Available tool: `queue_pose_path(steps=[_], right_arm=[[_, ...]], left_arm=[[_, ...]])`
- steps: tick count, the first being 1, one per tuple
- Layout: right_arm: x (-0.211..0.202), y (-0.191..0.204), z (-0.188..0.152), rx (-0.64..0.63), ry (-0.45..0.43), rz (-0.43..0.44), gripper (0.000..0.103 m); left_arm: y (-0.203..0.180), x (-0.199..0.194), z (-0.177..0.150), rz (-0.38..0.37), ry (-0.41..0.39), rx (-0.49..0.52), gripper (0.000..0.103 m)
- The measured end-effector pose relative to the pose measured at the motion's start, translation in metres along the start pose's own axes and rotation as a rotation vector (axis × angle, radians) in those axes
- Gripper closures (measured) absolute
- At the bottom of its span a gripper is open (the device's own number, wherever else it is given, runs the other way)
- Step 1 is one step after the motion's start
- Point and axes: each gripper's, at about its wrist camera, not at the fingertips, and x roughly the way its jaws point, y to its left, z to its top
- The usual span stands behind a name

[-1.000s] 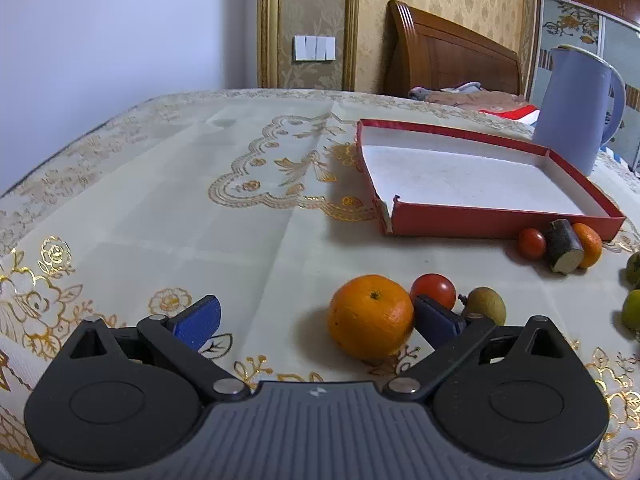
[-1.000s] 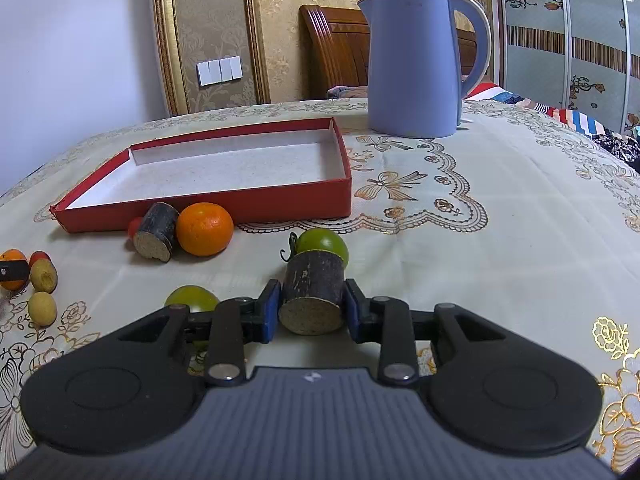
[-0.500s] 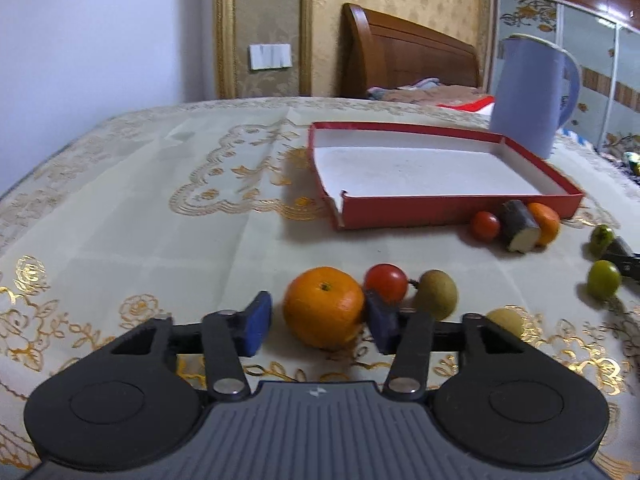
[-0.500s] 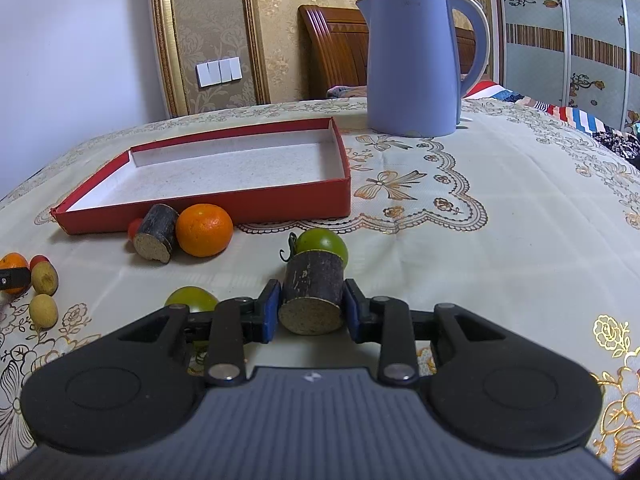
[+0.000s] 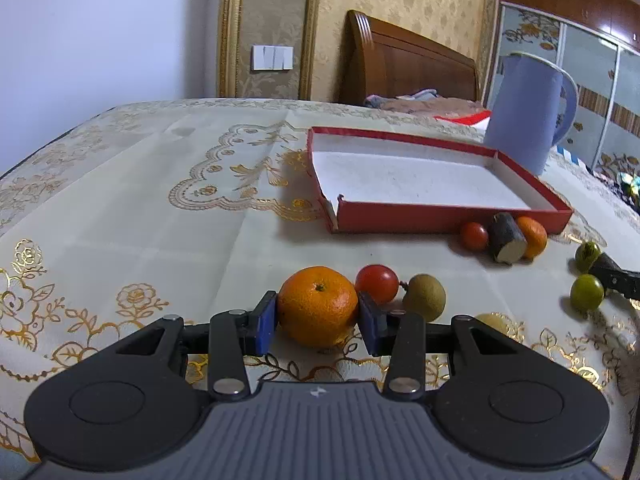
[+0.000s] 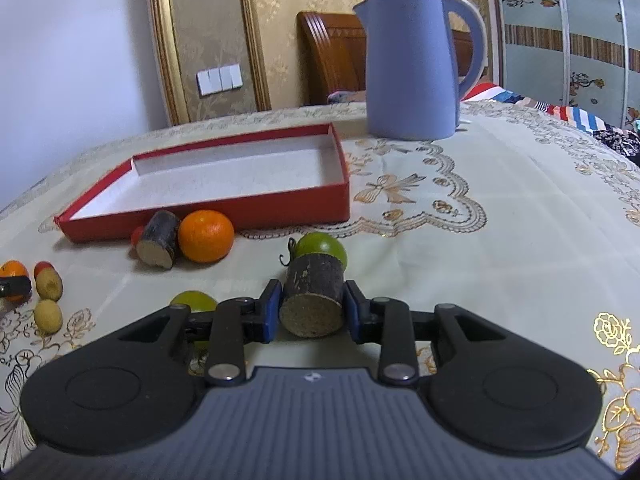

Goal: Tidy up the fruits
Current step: 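Grasp the orange with the left gripper while the right gripper holds the cylinder, then place the orange in the tray with the left gripper while the right places the cylinder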

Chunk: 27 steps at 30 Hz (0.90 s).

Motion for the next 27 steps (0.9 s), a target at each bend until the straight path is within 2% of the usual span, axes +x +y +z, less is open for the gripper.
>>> queue_pose_path(steps=[8,16,23,27], right_arm=[[-0.011,0.010,0.000,-0.045,-0.070,-0.056,0.072],[-0.010,0.012,0.015,-0.060,-0.102,-0.060,0.072],[0.001,0.023,0.036,-0.101,-0.118,-0.064,0.072],[0.019,0.027,0.052,-0.101,-0.101,-0.052,0.072]], left_arm=[[-0.012,-0.003,0.013,-0.004,-0.033,0.020,0.061],[-0.036,0.005,0.032,-0.027,-0.052,0.060,0.061],[-0.054,0.031,0.050,-0.053,-0.031,0.040,0.061],[-0.062,0.050,0.062,-0.022,-0.032,0.044,0.061]])
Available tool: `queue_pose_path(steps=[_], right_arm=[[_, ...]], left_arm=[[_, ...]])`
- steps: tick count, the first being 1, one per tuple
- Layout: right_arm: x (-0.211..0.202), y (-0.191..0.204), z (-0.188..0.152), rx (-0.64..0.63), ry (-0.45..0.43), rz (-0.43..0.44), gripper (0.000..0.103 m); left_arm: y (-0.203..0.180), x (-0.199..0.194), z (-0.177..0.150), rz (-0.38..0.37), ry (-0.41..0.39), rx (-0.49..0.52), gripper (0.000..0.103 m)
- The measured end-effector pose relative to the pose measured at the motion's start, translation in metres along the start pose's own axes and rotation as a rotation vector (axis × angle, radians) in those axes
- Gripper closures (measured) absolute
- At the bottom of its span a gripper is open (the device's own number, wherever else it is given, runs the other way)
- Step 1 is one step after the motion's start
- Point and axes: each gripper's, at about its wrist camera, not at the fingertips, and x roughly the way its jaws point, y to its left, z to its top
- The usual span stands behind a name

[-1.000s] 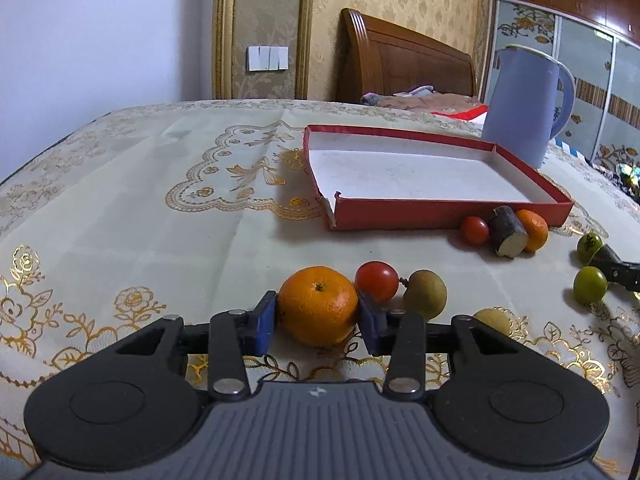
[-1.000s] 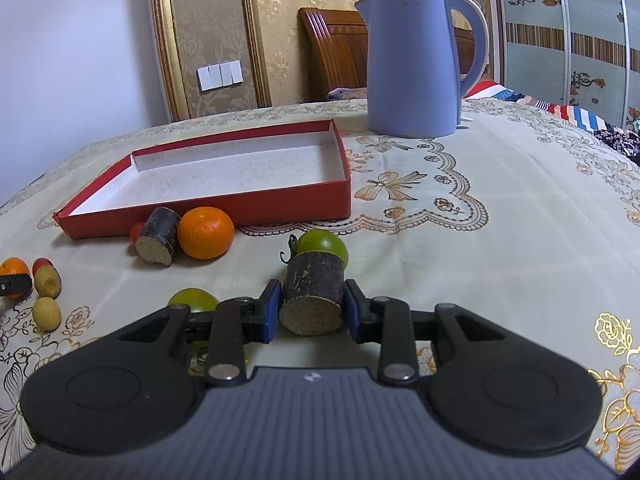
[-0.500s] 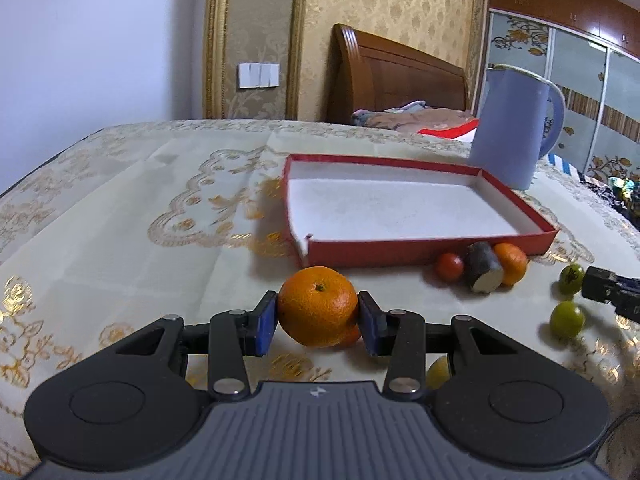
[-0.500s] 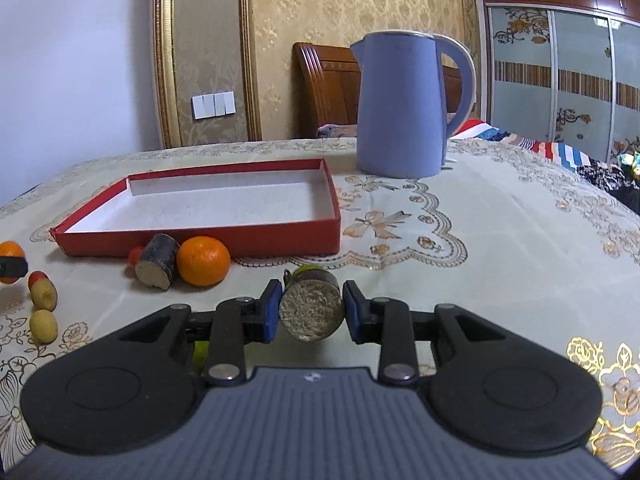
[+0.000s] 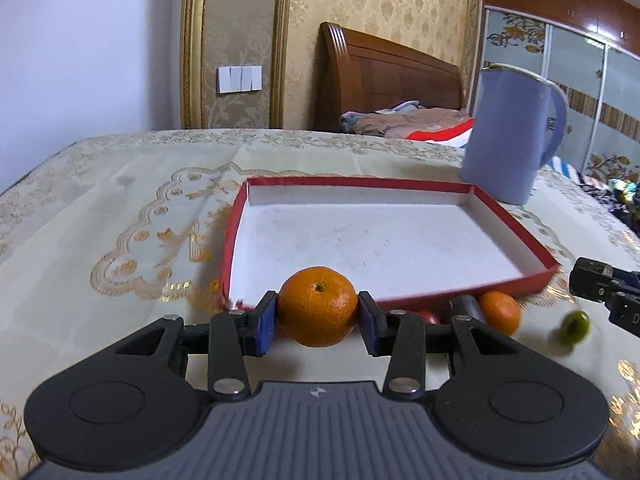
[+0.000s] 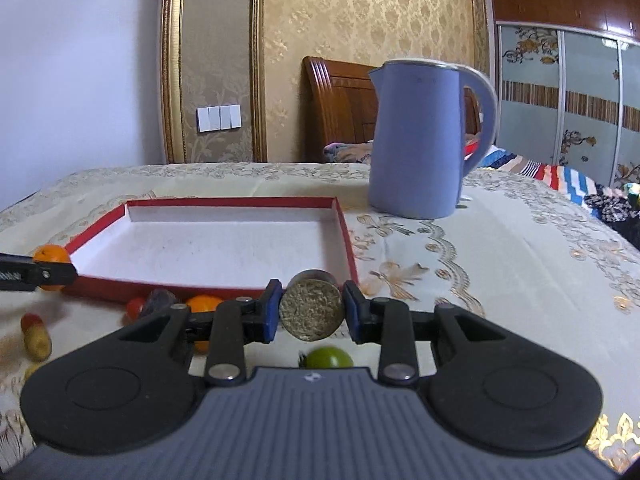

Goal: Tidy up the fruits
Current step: 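Place the orange in the tray with the left gripper while the right places the cylinder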

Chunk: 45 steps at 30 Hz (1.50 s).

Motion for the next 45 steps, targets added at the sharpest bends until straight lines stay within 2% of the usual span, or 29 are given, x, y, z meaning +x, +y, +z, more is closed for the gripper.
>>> queue_pose_path(steps=[8,24,35,45], right_arm=[[0.044,0.014,0.022,-0.025,0.029,-0.012,0.072],[0.123,0.021,0.036,0.017,0.191,-0.017,0.072],[0.130,0.023,0.038,0.008,0.178,-0.023,0.072],[0.127,0.025,0.037,0.005,0.163,0.001,0.071]], left_arm=[[-0.015,0.029,0.017,0.032,0.009,0.003,0.061],[-0.017,0.086,0.034,0.098,0.069,-0.019,0.061],[-0.014,0.101,0.039,0.113,0.119,-0.043,0.061],[-0.016,0.104,0.041,0.102,0.111,-0.033,0.058]])
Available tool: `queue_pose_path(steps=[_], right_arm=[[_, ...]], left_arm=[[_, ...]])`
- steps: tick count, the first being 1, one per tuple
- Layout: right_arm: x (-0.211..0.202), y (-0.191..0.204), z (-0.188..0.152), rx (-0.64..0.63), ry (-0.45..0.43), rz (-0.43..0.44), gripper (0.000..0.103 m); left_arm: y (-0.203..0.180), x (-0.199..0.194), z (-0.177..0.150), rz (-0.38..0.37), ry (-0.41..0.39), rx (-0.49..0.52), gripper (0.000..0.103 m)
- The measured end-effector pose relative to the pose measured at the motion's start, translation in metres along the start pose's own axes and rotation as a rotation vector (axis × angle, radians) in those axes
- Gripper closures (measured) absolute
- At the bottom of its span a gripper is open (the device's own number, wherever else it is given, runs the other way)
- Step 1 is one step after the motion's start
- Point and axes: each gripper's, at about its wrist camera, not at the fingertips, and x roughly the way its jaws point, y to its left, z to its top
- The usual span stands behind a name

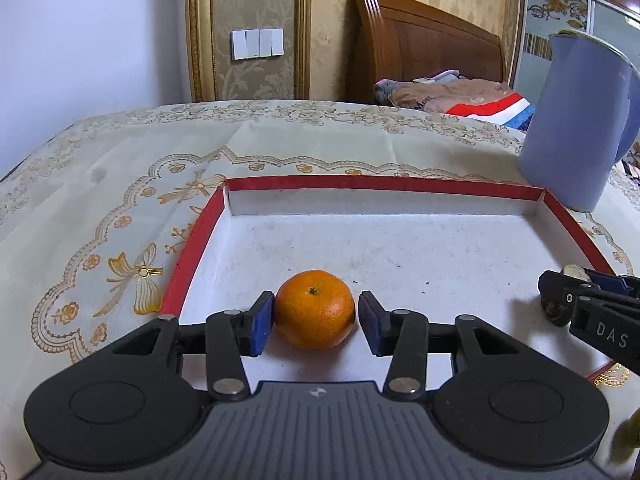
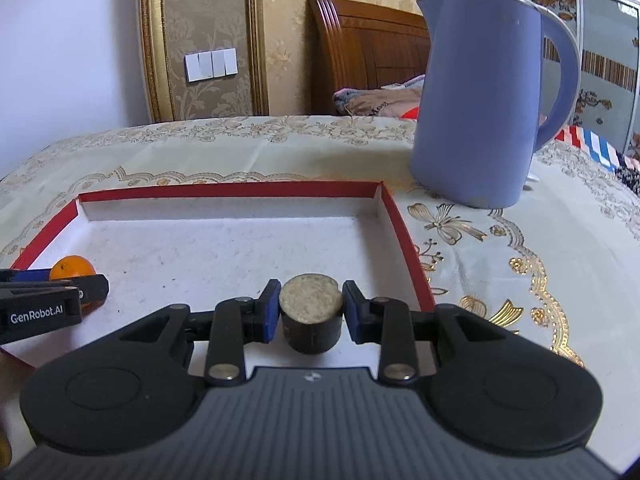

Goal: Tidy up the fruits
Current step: 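Place the orange in the tray with the left gripper while the right places the cylinder, then withdraw both open grippers from the tray toward the loose fruits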

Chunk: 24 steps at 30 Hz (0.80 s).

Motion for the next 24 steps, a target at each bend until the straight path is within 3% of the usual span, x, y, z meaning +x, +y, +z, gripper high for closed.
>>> queue_pose_path(steps=[5,9,12,15,17,20,24], right_arm=[[-0.004,0.001,-0.001,-0.003,-0.023,-0.014,0.065],[-0.008,0.000,-0.001,0.014,-0.039,-0.015,0.050],[-0.011,0.000,-0.002,0.008,-0.060,-0.033,0.046],[-0.014,0.001,-0.005,0.001,-0.083,-0.055,0.031],[-0.017,0.003,-0.006,-0.005,-0.097,-0.047,0.029],[-0.024,0.003,-0.009,-0.005,-0.139,-0.068,0.009],[-0.032,0.003,-0.013,-0.006,-0.179,-0.076,0.002]], left_arm=[[-0.001,-0.002,-0.001,-0.007,-0.011,0.006,0.050],[-0.001,-0.009,-0.002,0.004,-0.058,0.008,0.042],[0.001,-0.015,-0.004,0.008,-0.096,0.001,0.038],[0.003,-0.023,-0.007,0.014,-0.138,-0.005,0.038],[0.003,-0.028,-0.008,0.011,-0.165,-0.007,0.037],[0.006,-0.036,-0.010,-0.009,-0.200,-0.017,0.028],[0.012,-0.048,-0.016,-0.008,-0.250,-0.041,0.027]])
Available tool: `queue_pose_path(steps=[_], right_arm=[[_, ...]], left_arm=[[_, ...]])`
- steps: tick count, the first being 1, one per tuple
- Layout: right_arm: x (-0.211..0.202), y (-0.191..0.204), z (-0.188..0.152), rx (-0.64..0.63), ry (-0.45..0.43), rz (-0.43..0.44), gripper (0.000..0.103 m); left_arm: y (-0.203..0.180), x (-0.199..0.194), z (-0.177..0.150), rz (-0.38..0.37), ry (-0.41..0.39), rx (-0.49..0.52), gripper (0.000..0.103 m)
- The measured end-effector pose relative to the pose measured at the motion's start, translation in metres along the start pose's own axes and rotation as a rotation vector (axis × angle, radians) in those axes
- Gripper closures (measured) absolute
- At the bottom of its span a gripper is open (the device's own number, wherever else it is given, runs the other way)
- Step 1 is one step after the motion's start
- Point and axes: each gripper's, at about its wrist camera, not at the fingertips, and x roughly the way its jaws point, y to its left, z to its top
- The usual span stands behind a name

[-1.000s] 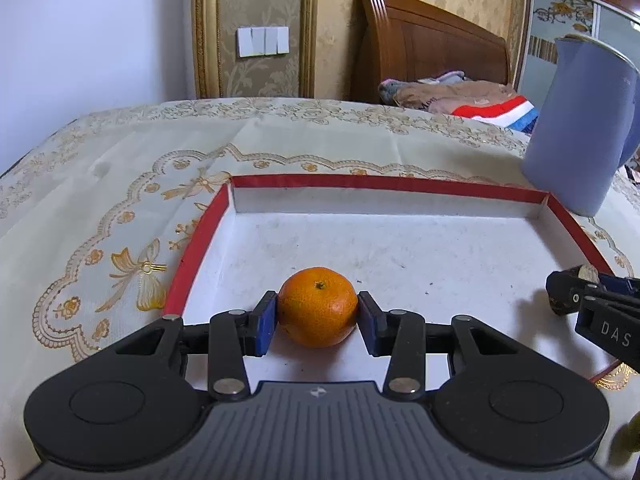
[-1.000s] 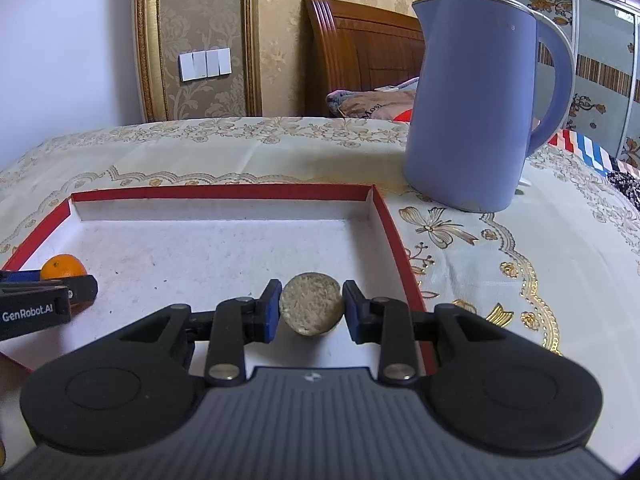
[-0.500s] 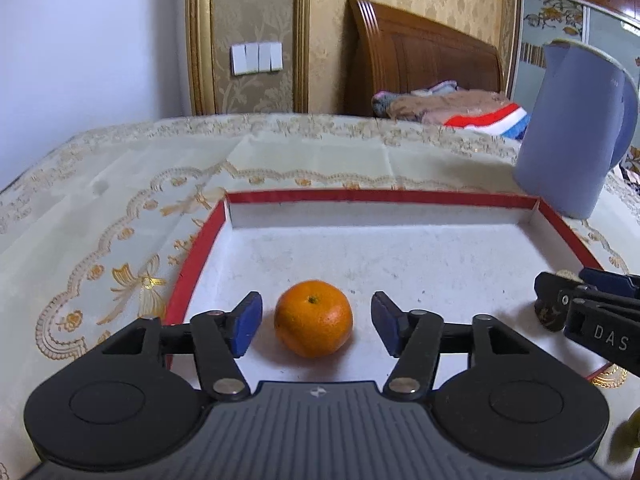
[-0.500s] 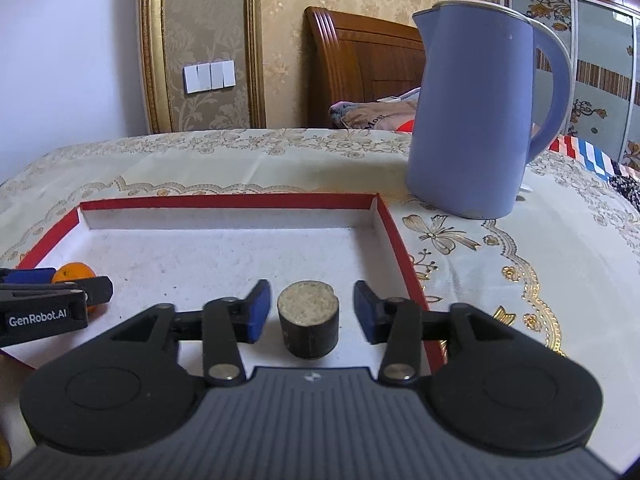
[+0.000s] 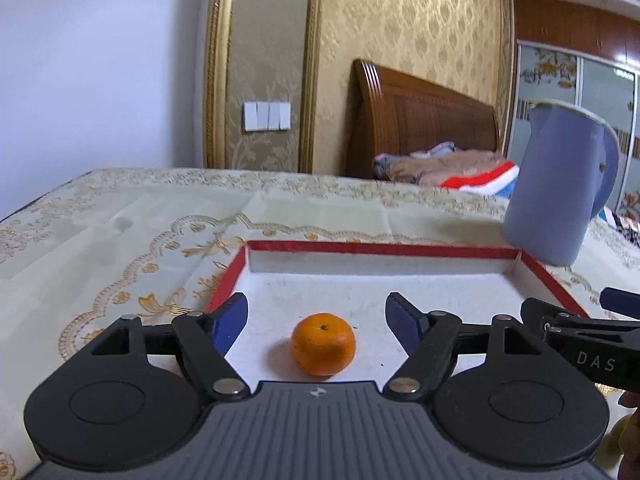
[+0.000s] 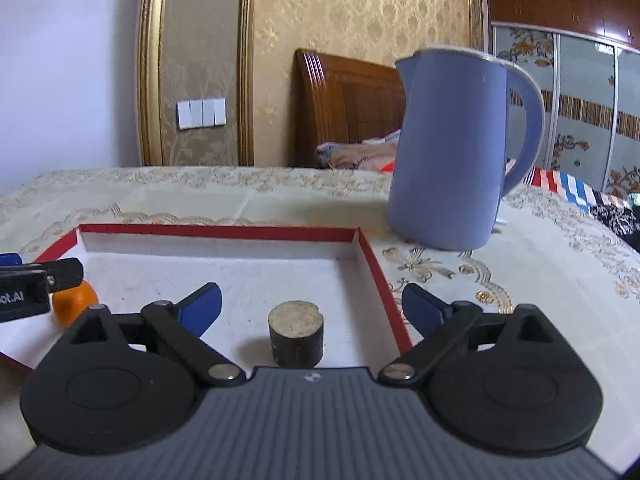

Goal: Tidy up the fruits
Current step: 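Withdraw both open grippers from the tray toward the loose fruits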

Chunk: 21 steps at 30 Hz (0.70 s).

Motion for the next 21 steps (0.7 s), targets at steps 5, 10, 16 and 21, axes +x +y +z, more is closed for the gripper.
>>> queue_pose_path(steps=[5,10,16,21], right_arm=[[-0.007,-0.008,-0.008,0.038,0.014,-0.006,0.002],[-0.013,-0.012,-0.010,0.046,-0.024,-0.042,0.000],[-0.013,-0.009,-0.011,0.027,-0.024,-0.044,0.000],[-0.017,-0.009,-0.013,0.034,-0.024,-0.038,0.000]], left_arm=[[0.010,-0.011,-0.005,0.014,-0.008,-0.029,0.027],[0.012,-0.019,-0.010,0.027,-0.011,-0.015,0.027],[0.018,-0.022,-0.014,0.026,0.005,-0.028,0.027],[0.023,-0.022,-0.016,0.022,0.020,-0.040,0.027]])
